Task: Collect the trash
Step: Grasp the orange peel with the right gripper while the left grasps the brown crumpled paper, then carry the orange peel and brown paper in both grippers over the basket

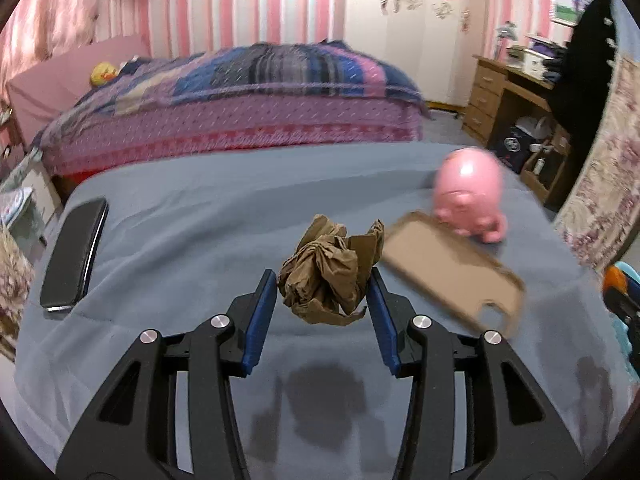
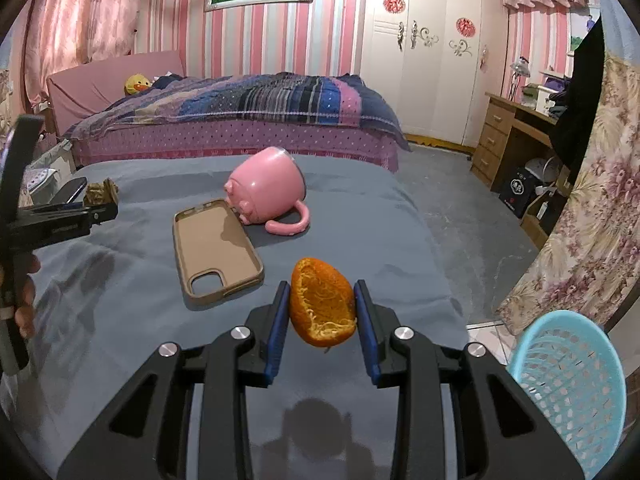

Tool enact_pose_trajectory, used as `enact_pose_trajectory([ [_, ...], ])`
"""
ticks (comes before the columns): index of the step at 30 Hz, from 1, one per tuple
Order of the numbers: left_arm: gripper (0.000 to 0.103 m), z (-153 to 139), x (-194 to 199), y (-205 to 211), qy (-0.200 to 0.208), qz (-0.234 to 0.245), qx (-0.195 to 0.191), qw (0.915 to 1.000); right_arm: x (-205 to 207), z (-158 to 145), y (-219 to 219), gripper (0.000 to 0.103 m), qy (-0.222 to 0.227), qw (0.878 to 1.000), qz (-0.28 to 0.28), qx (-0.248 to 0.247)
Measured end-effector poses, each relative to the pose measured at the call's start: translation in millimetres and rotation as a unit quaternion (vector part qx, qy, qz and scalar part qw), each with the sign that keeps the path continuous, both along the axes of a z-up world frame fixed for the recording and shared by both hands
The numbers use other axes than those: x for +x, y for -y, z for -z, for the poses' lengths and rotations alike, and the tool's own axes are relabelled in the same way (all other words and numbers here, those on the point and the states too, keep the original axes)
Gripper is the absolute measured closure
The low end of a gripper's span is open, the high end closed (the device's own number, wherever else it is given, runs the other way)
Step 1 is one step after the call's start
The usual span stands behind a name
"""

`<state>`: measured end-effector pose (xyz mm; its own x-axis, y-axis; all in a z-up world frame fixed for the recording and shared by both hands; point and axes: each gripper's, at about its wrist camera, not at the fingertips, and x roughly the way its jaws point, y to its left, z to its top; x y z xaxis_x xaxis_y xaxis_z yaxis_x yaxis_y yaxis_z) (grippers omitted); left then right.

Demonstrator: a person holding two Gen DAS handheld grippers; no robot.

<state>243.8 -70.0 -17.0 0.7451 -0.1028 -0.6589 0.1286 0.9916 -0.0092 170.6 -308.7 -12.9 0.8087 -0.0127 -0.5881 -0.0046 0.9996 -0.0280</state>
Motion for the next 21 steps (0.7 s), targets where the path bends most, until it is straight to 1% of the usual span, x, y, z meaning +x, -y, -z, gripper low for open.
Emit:
enact_pose_trajectory([
  [3, 0.058, -13, -16, 18, 0.02, 0.016, -0.003, 0.9997, -12, -7, 8, 0.07, 0.008, 1.0, 0.005, -0.004],
  [6, 0.058, -15, -25, 38, 0.017, 0.035, -0.018, 0.9991, -25, -16, 24, 0.07, 0.016, 1.0, 0.018, -0.015],
  [9, 0.058, -14, -34, 60, 0.016, 0.053, -0.01, 0.9984, -36, -22, 40, 0.07, 0.023, 0.999, 0.031, -0.015],
  [13, 0.058, -12, -48, 90, 0.013, 0.086, -0.022, 0.996, -52, -28, 70, 0.07, 0.03, 0.998, 0.056, -0.014],
  [15, 0.058, -11, -59, 107, 0.015, 0.104, -0.018, 0.9942, -59, -29, 83, 0.07, 0.032, 0.997, 0.067, -0.015],
  [16, 0.058, -11, -65, 121, 0.019, 0.117, -0.008, 0.9929, -62, -29, 91, 0.07, 0.033, 0.997, 0.074, -0.015],
  [18, 0.058, -11, -72, 136, 0.025, 0.131, 0.002, 0.9911, -68, -30, 104, 0.07, 0.033, 0.996, 0.085, -0.015],
  [21, 0.058, -14, -83, 159, 0.027, 0.153, -0.001, 0.9879, -79, -30, 125, 0.07, 0.034, 0.994, 0.104, -0.016],
])
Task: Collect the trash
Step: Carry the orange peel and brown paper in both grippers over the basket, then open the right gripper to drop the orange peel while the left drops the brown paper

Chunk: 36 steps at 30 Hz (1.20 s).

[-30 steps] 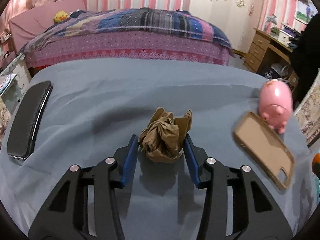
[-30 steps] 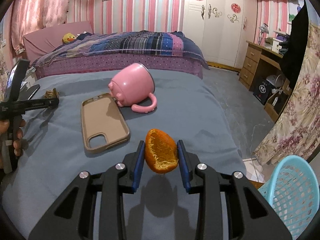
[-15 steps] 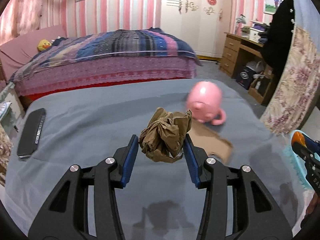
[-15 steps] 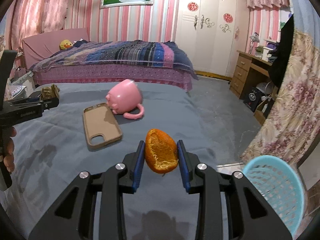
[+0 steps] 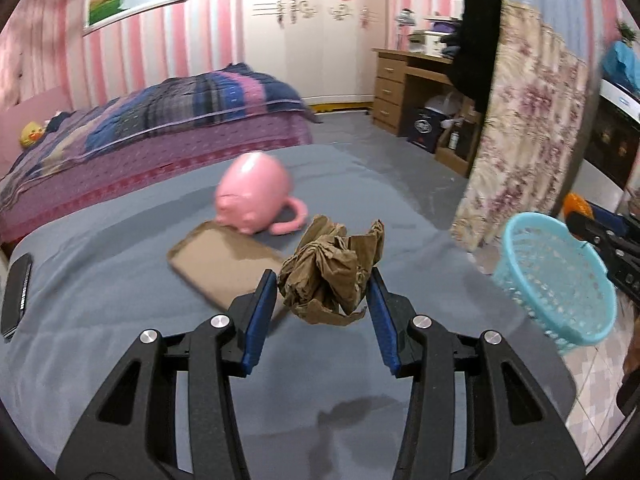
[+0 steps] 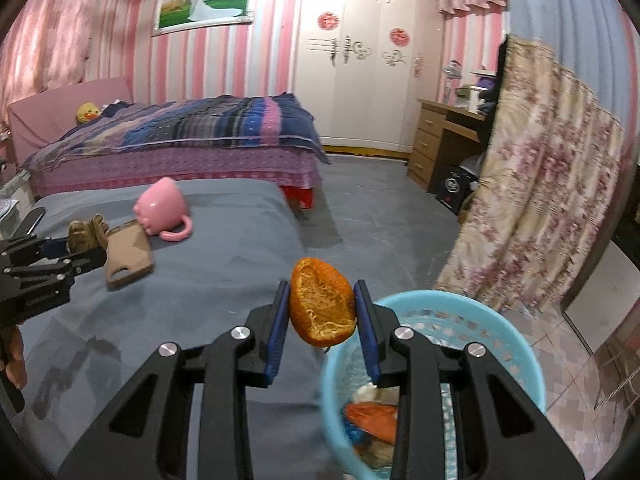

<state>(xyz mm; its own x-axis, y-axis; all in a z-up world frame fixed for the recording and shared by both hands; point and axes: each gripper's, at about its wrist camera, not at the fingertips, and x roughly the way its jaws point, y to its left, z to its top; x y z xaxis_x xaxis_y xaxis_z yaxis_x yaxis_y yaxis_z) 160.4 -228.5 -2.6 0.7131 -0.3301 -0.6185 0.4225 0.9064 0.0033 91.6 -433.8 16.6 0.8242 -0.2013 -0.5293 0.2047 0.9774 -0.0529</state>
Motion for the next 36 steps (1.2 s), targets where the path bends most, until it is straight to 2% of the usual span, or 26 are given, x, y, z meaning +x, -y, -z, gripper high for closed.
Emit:
enact_pose_trajectory([
  [10, 0.058, 2, -8, 30, -0.012, 0.025, -0.007, 0.9996, -27, 0, 41, 0.07, 0.007, 0.999, 0.036, 0.003],
  [17, 0.058, 8, -6, 56, -0.02, 0.051, -0.011, 0.9984, -42, 11, 63, 0.07, 0.008, 0.998, 0.065, 0.021],
  [23, 0.058, 18, -8, 94, -0.032, 0.089, -0.014, 0.9954, -53, 26, 84, 0.07, 0.008, 0.996, 0.088, 0.031],
  [30, 0.058, 21, -32, 154, -0.015, 0.152, 0.0, 0.9882, -64, 45, 114, 0.07, -0.002, 0.993, 0.116, 0.037],
  [36, 0.058, 26, -45, 199, -0.015, 0.184, 0.0, 0.9828, -77, 55, 132, 0.07, -0.007, 0.99, 0.135, 0.049],
])
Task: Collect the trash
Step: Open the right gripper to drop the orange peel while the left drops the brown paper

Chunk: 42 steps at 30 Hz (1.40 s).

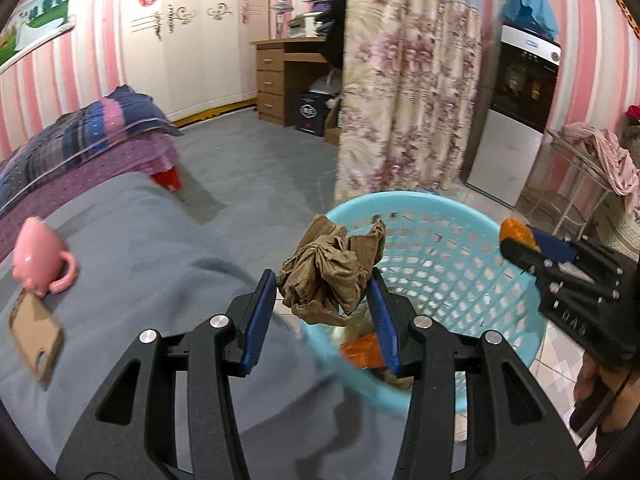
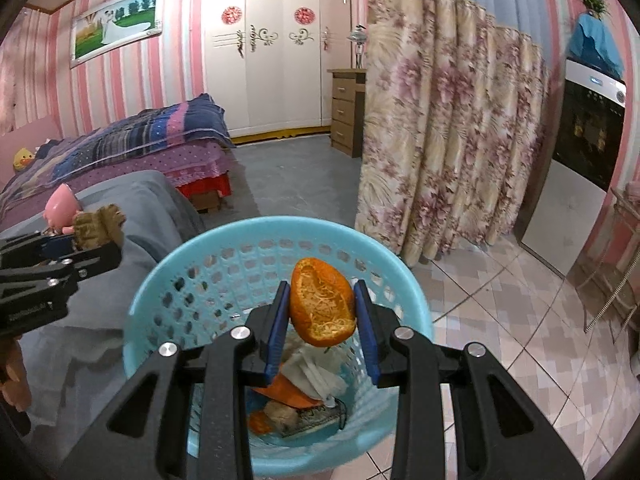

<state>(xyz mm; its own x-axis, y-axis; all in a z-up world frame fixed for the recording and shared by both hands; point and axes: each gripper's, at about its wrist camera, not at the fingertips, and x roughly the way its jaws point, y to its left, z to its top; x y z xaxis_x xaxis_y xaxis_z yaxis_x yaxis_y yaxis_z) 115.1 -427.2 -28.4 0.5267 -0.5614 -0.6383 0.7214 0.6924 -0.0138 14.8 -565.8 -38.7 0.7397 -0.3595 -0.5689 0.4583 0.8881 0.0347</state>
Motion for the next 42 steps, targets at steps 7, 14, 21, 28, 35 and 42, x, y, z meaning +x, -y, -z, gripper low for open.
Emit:
enact_pose_trajectory([
  [7, 0.027, 4, -2, 20, 0.006, -0.006, 0.003, 1.0, -6, 7, 11, 0.07, -0.005, 1.0, 0.008, 0.002],
  [14, 0.011, 0, 15, -13, 0.017, -0.059, -0.003, 0.9981, -5, 9, 12, 0.07, -0.004, 1.0, 0.011, 0.009],
  [21, 0.006, -3, 15, -52, 0.026, -0.1, -0.01, 0.9946, 12, 13, -2, 0.07, -0.003, 1.0, -0.001, 0.014],
  [28, 0.006, -12, 13, -77, 0.046, -0.121, -0.01, 0.9915, 31, 18, -10, 0.045, -0.001, 1.0, -0.003, 0.017],
  [35, 0.005, -30, 9, -111, 0.064, -0.14, -0.022, 0.9878, 36, 7, -23, 0.011, 0.009, 1.0, 0.01, -0.001],
  [42, 0.005, -49, -10, -150, 0.095, -0.164, -0.032, 0.9814, 33, -11, -69, 0.005, 0.014, 0.999, -0.02, -0.035],
])
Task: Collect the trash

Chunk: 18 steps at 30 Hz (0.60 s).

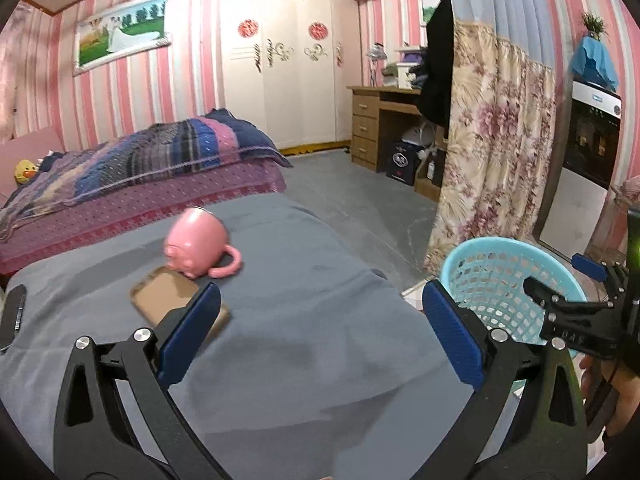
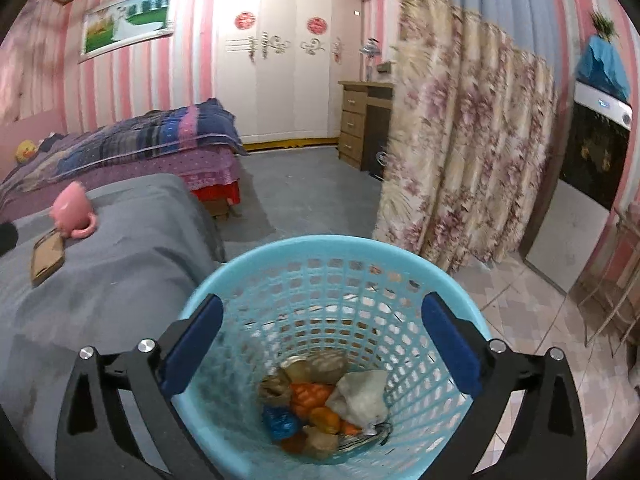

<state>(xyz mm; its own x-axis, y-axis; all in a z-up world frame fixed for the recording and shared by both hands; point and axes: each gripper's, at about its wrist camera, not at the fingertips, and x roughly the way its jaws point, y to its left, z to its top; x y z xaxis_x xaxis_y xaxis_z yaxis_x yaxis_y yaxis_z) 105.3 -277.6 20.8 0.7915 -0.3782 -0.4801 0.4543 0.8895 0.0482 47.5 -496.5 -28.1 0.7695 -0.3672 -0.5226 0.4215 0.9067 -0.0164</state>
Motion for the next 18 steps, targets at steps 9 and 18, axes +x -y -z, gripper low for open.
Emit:
enact_pose_trajectory([
  [9, 0.005, -18, -42, -70, 0.023, -0.033, -0.005, 0.9992, -16, -38, -73, 0.005, 0.033, 0.999, -0.041, -0.014],
  [18, 0.005, -19, -74, -163, 0.012, -0.095, -0.01, 0.9953, -41, -65, -163, 0.005, 0.073, 0.992, -0.106, -0.002],
])
